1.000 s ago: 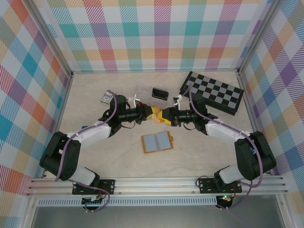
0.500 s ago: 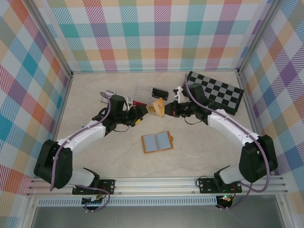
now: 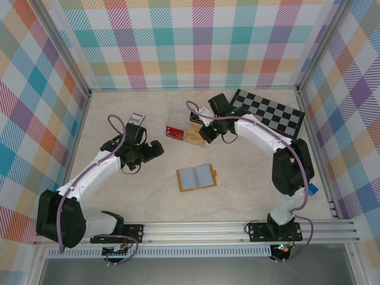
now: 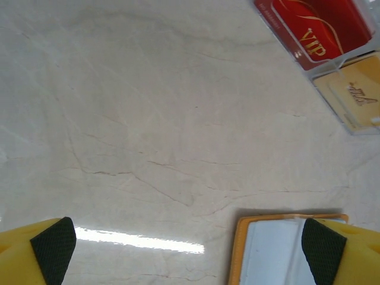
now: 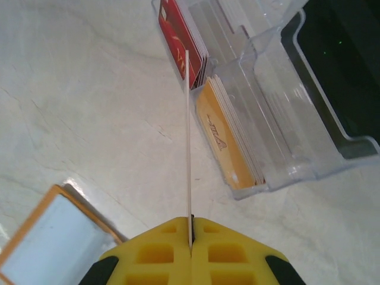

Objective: Take the credit cards out of the card holder

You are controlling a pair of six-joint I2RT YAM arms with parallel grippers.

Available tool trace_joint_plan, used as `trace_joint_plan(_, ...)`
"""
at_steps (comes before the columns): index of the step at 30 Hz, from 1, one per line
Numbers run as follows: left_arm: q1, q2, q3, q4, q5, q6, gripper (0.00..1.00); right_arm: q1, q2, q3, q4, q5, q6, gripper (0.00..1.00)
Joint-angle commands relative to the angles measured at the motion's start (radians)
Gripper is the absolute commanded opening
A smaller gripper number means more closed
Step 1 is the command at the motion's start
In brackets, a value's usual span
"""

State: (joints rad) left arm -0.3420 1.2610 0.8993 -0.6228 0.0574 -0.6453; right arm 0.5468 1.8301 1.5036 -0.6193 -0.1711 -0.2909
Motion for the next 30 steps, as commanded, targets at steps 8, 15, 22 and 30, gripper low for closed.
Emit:
trace_joint_plan(8,0.020,-0.007,-0.014,-0.036,0.008,0.050,1.00,0.005,0.174,0.188,-0.110,0.000,-0.307,0.00)
trace_joint_plan(15,0.020,0.016,-0.010,-0.043,0.031,0.061,1.00,0.005,0.246,0.229,-0.128,0.000,-0.350,0.00)
trace_joint_plan(22,0.020,0.025,-0.019,-0.026,0.067,0.068,1.00,0.006,0.286,0.249,-0.127,0.021,-0.356,0.01)
trace_joint_plan(30,0.020,0.012,-0.021,-0.027,0.078,0.078,1.00,0.005,0.309,0.267,-0.119,0.053,-0.356,0.08)
